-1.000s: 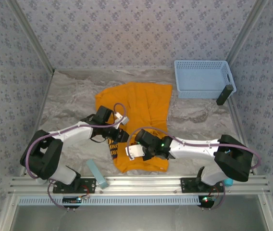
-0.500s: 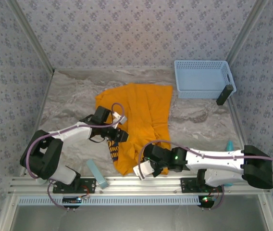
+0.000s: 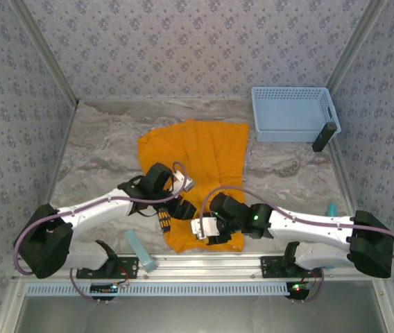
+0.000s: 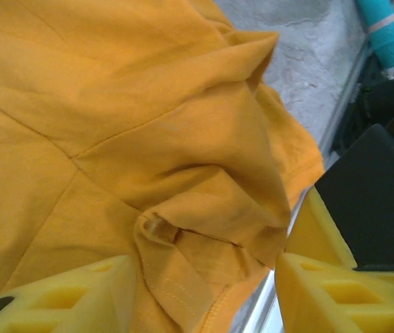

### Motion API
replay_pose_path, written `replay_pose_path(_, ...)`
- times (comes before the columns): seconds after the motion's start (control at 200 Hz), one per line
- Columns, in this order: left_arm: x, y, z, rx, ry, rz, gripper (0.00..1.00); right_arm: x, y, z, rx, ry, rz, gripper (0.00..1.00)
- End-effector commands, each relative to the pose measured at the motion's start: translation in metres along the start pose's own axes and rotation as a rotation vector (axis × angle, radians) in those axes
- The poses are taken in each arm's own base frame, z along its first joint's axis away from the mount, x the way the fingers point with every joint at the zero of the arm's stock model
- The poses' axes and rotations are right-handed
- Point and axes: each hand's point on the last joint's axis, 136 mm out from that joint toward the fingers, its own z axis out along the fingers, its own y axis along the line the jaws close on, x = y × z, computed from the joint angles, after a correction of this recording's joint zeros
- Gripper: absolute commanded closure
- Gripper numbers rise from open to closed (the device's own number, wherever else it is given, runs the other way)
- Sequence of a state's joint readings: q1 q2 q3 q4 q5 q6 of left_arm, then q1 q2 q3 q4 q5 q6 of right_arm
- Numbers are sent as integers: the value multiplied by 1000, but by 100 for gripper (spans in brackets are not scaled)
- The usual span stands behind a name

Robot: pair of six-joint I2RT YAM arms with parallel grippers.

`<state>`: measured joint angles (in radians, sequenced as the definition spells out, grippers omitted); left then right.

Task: Fold the inside-out t-shirt

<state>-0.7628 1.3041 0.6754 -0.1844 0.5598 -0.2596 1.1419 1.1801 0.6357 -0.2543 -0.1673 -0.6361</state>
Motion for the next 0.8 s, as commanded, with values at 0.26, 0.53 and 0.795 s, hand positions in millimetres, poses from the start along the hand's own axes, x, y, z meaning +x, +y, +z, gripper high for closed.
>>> replay_pose_path(0.26, 1, 23, 27, -96, 93, 44, 44, -4, -23, -32, 75, -201, 288, 45)
replay_pose_path(0.53, 0, 1, 36, 17, 92, 248, 49, -9, -20, -44, 61, -246, 278, 44)
replay_pose_path(0.795, 10, -2, 38, 62, 144, 355, 86, -13, 4, -34, -37, -224, 155, 45)
